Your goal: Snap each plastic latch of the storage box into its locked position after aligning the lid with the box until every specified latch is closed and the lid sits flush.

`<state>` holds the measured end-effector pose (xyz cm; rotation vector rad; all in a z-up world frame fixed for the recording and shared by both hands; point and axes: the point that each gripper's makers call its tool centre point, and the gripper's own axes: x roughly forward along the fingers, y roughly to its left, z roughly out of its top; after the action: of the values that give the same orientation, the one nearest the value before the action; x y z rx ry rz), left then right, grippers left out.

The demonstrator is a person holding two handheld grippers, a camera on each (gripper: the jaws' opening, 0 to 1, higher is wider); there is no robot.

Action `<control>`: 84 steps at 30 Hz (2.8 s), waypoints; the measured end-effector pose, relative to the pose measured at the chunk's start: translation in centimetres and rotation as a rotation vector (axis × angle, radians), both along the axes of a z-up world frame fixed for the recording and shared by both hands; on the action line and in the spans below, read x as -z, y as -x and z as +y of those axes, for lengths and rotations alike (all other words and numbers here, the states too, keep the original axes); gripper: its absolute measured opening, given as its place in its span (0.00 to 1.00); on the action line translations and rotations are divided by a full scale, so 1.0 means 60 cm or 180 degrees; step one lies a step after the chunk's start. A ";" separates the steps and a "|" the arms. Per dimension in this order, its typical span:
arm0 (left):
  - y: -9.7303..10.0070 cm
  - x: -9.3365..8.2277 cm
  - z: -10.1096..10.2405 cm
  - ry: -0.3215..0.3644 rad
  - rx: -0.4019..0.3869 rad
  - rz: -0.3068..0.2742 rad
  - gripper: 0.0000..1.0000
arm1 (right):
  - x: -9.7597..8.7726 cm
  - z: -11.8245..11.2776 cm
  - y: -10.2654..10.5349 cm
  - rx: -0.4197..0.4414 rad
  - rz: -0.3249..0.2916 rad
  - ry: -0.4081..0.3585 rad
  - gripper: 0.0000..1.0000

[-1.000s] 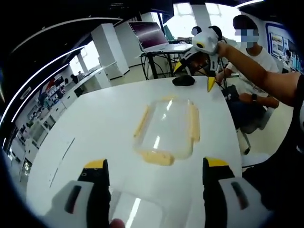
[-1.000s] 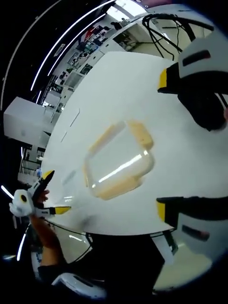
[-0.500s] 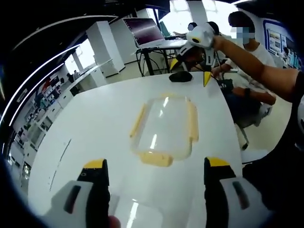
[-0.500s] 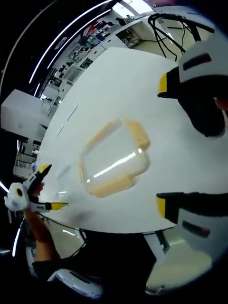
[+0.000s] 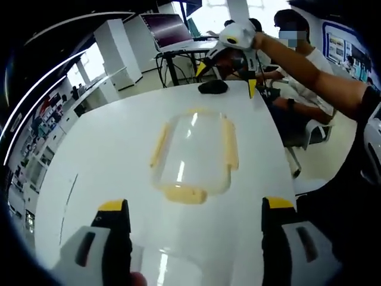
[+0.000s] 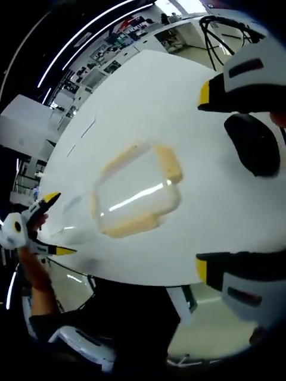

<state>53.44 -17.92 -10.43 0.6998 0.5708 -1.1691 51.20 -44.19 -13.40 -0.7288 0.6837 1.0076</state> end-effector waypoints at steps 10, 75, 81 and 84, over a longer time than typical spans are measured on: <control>-0.001 0.001 0.000 -0.0077 -0.0013 0.0033 0.93 | -0.013 -0.012 -0.013 -0.0009 0.0038 0.0053 0.97; -0.083 0.062 -0.012 -0.0516 0.0242 0.0393 0.81 | -0.007 -0.002 -0.085 -0.0763 0.0679 0.0704 0.87; -0.087 0.064 -0.020 -0.0493 0.0240 0.0402 0.79 | 0.005 -0.014 -0.086 -0.0784 0.0734 0.0756 0.87; -0.083 0.067 -0.024 -0.0514 0.0263 0.0400 0.79 | 0.006 -0.016 -0.088 -0.0788 0.0735 0.0755 0.87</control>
<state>58.44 -19.37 -14.43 0.7973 0.7541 -1.2595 56.45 -45.12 -13.79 -0.9290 0.9407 1.2635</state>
